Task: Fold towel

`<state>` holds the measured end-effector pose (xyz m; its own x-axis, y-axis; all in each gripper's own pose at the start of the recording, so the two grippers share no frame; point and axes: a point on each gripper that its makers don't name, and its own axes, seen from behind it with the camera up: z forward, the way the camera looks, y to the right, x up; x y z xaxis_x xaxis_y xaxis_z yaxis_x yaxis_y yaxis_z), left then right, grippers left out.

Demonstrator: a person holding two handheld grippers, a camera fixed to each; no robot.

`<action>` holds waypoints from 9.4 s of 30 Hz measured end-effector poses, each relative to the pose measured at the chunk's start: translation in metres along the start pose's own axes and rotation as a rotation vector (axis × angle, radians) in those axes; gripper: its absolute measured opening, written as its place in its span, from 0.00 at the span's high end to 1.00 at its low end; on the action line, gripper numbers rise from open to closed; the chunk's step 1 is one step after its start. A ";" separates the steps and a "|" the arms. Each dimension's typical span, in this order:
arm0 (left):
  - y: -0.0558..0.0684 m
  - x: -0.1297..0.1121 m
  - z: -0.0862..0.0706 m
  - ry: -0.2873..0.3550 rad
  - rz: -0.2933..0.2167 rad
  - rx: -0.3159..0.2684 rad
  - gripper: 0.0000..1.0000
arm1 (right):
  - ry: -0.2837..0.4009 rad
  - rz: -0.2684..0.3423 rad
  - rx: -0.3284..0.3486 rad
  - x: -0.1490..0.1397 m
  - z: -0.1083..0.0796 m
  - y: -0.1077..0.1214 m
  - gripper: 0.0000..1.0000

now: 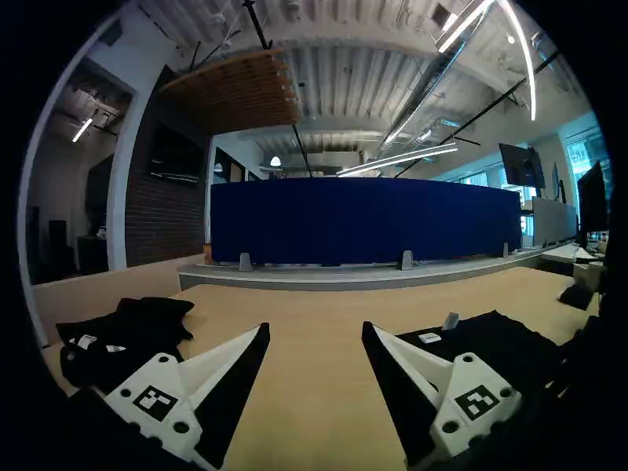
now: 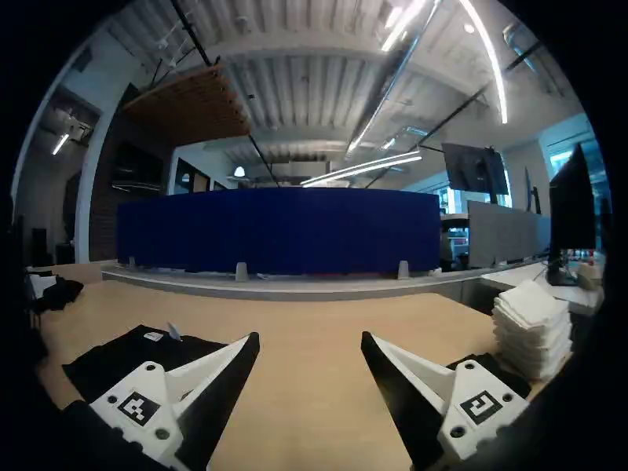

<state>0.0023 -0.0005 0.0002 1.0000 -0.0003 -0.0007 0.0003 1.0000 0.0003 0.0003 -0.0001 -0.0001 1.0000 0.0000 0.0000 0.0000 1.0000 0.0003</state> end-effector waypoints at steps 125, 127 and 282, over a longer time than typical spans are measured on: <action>0.139 -0.121 -0.091 -0.781 0.322 -0.673 0.13 | -0.796 -0.289 0.525 -0.106 -0.104 -0.103 0.02; 0.140 -0.123 -0.092 -0.792 0.323 -0.677 0.13 | -0.799 -0.292 0.528 -0.108 -0.105 -0.103 0.03; 0.163 -0.033 -0.027 -0.768 0.162 -0.496 0.90 | -0.846 -0.216 0.550 -0.043 -0.035 -0.099 0.84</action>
<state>-0.0303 0.1624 -0.0266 0.7138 0.3165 0.6247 0.0377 0.8734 -0.4856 -0.0423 -0.0989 -0.0352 0.6515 -0.3924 0.6493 -0.0329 0.8404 0.5409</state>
